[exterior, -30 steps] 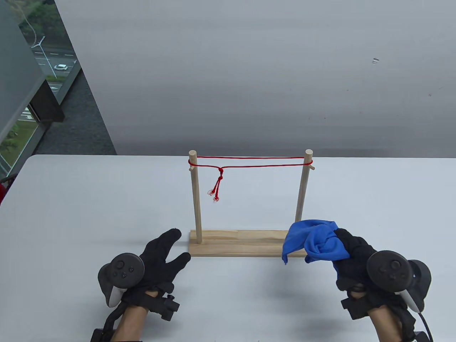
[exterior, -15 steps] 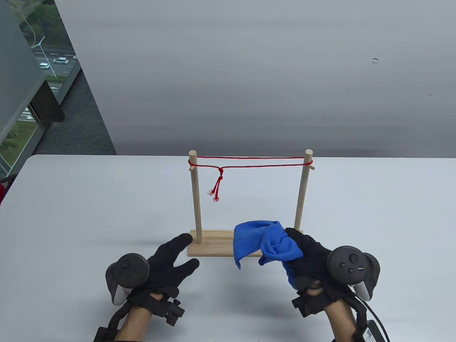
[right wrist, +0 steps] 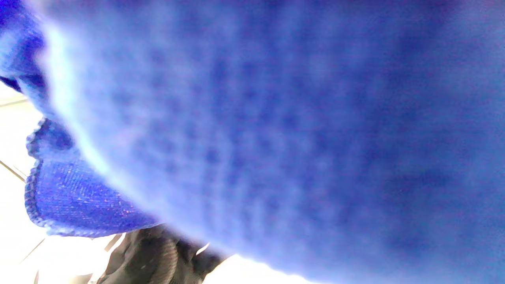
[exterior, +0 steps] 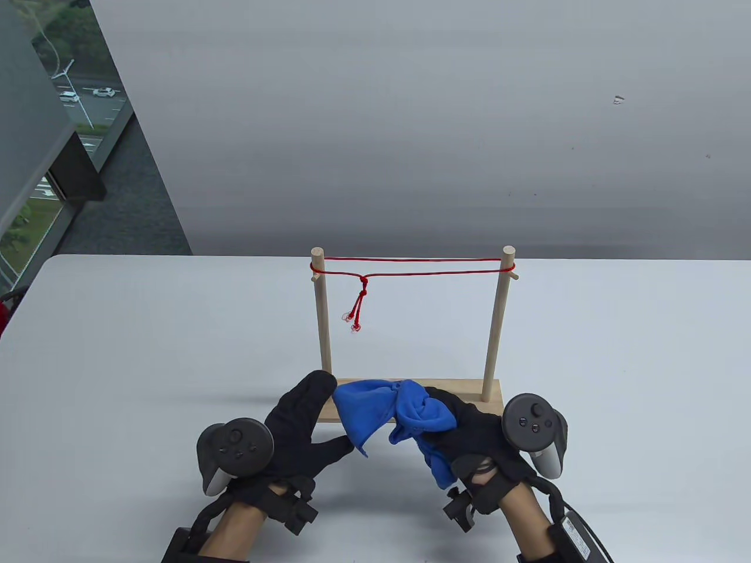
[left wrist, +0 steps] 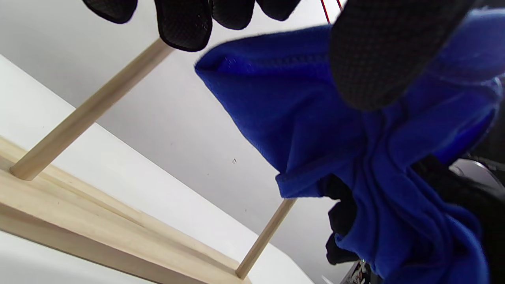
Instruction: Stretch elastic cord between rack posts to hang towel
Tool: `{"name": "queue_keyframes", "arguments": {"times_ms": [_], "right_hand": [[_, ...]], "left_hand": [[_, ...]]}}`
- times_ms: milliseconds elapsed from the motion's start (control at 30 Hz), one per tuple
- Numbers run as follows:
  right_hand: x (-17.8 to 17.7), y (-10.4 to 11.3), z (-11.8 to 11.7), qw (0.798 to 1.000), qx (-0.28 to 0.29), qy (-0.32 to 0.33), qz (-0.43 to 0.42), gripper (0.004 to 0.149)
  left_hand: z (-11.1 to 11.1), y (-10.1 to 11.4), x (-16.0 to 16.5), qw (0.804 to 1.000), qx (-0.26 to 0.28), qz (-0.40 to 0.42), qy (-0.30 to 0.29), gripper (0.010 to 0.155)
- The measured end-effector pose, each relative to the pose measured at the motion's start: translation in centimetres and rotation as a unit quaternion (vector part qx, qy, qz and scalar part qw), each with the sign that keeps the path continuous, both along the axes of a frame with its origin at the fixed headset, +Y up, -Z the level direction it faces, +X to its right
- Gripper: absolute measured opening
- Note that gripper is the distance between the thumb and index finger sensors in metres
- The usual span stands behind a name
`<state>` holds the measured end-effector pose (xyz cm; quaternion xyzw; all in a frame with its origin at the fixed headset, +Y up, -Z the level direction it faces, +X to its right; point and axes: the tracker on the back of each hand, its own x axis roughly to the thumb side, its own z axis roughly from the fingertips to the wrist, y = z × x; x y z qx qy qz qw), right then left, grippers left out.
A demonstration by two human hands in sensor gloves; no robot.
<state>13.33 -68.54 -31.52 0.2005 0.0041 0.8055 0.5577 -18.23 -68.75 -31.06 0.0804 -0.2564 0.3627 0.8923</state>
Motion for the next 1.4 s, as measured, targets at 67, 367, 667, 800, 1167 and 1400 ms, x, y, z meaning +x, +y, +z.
{"name": "queue_keyframes", "arguments": {"times_ms": [67,367,667,800,1167,1400], "right_hand": [[-0.2,-0.7,0.1,0.999,-0.018,0.007,-0.025,0.058],[-1.0,-3.1,0.7,0.998,-0.046,0.036,-0.025,0.062],[-0.2,-3.4,1.3,0.995,-0.024,0.067,0.07,0.082],[0.5,-3.2,1.2,0.996,-0.024,0.064,0.052,0.085],[0.5,-1.9,0.9,0.994,0.019,0.052,0.092,0.086],[-1.2,2.3,0.9,0.988,0.104,0.024,0.111,0.086]], "left_hand": [[-0.1,0.1,0.7,1.0,0.001,-0.015,0.004,0.085],[-1.1,1.8,0.9,0.995,-0.021,0.1,0.004,0.042],[-2.1,4.7,-0.8,0.992,-0.022,0.116,0.042,0.04],[-2.5,5.9,-1.7,0.99,-0.014,0.125,0.067,0.04],[-3.1,6.9,-0.9,0.992,-0.03,0.102,0.061,0.039],[-3.1,7.6,1.2,0.998,-0.024,0.049,0.044,0.039]]}}
